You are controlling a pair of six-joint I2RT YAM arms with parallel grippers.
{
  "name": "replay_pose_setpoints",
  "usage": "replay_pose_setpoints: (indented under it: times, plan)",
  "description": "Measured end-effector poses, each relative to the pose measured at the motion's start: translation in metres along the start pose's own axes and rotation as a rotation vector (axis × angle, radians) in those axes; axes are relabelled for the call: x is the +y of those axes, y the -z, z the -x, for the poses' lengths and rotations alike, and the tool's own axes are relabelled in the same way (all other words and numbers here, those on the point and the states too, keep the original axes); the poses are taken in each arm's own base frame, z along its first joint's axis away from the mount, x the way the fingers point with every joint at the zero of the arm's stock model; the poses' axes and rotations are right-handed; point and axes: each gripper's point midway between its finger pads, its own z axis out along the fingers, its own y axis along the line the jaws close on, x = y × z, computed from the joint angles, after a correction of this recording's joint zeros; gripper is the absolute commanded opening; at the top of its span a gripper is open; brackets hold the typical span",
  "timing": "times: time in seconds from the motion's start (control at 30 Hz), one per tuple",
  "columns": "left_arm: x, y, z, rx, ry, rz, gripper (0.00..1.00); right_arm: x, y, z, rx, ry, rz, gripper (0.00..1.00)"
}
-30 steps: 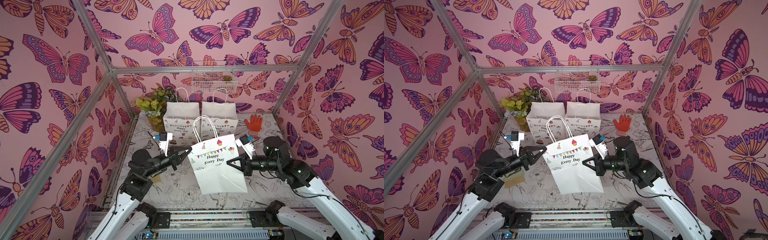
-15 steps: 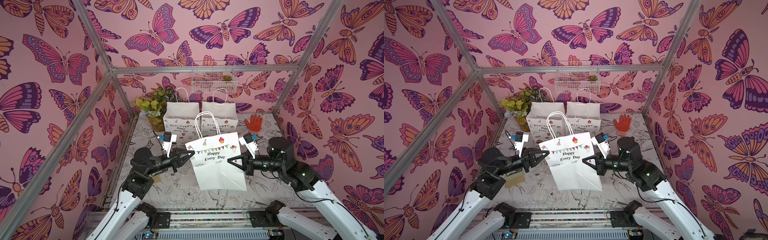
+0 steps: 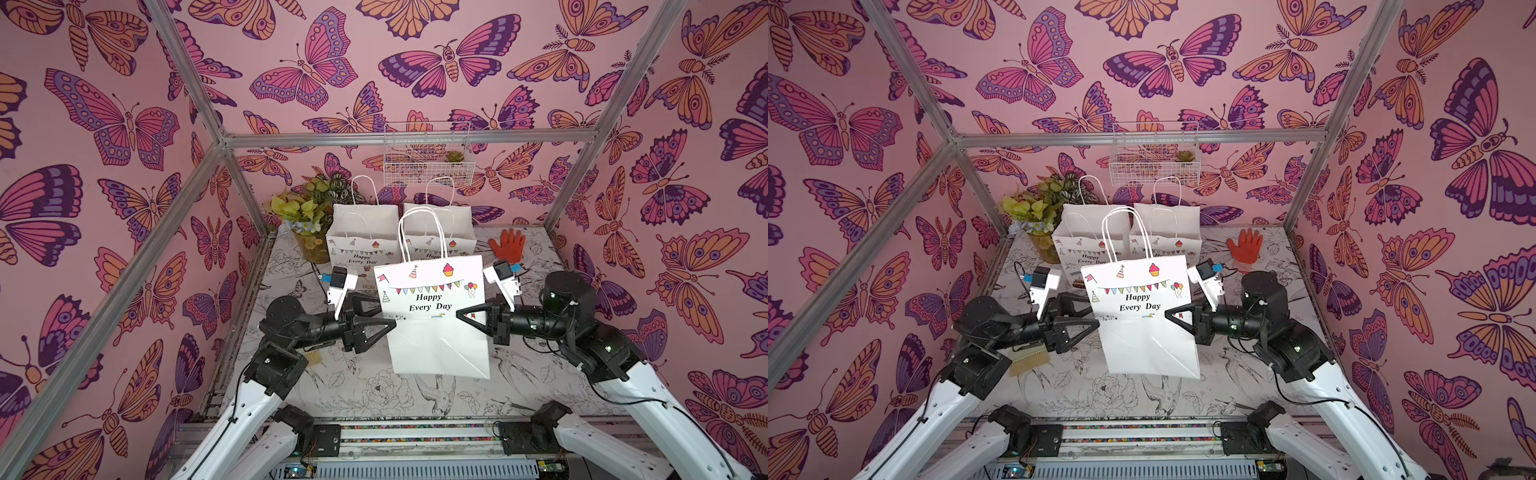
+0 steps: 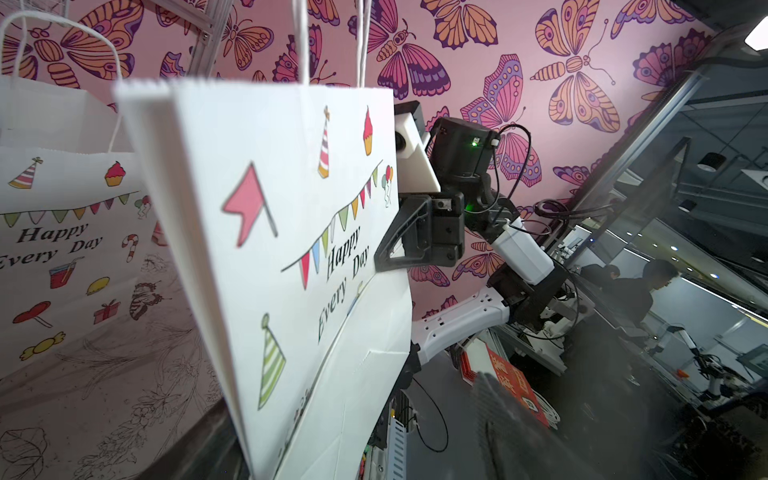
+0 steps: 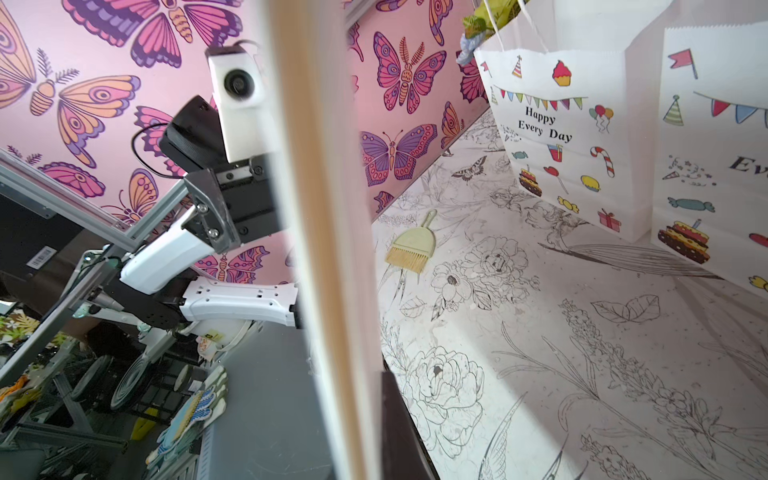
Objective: Put away the paper bag
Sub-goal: Press the paper bag.
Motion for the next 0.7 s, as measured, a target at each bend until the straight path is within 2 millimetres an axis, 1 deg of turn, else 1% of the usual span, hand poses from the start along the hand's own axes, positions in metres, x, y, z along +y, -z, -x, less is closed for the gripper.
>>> replay_pose_setpoints:
  times: [0.07, 0.13, 0.3, 0.43, 0.5, 0.57, 0.6, 0.67, 0.7]
  plan:
    - [-0.001, -0.003, -0.004, 0.02, 0.006, -0.021, 0.72, 0.002, 0.0, 0.004, -0.014, -0.004, 0.015, 0.0]
    - [-0.001, -0.007, -0.008, 0.04, 0.018, -0.037, 0.61, 0.006, 0.0, 0.008, -0.025, -0.001, 0.034, 0.0]
    - [-0.002, -0.01, -0.013, 0.062, 0.026, -0.057, 0.46, 0.01, -0.002, 0.016, -0.043, -0.005, 0.068, 0.0]
    - [-0.001, -0.011, -0.014, 0.065, 0.026, -0.058, 0.25, 0.012, -0.004, 0.021, -0.056, -0.009, 0.088, 0.0]
    - [0.0, -0.012, -0.015, 0.07, 0.033, -0.057, 0.12, 0.01, -0.006, 0.02, -0.061, -0.013, 0.091, 0.0]
    - [0.002, -0.013, -0.016, 0.071, 0.036, -0.053, 0.02, 0.007, -0.008, 0.018, -0.061, -0.02, 0.089, 0.0]
    - [0.003, -0.013, -0.016, 0.071, 0.041, -0.049, 0.0, 0.004, -0.009, 0.017, -0.063, -0.024, 0.085, 0.0]
    - [0.006, -0.014, -0.017, 0.074, 0.05, -0.042, 0.0, -0.001, -0.011, 0.015, -0.067, -0.031, 0.077, 0.0]
    - [0.007, -0.014, -0.018, 0.076, 0.056, -0.039, 0.0, -0.003, -0.011, 0.014, -0.07, -0.033, 0.07, 0.02]
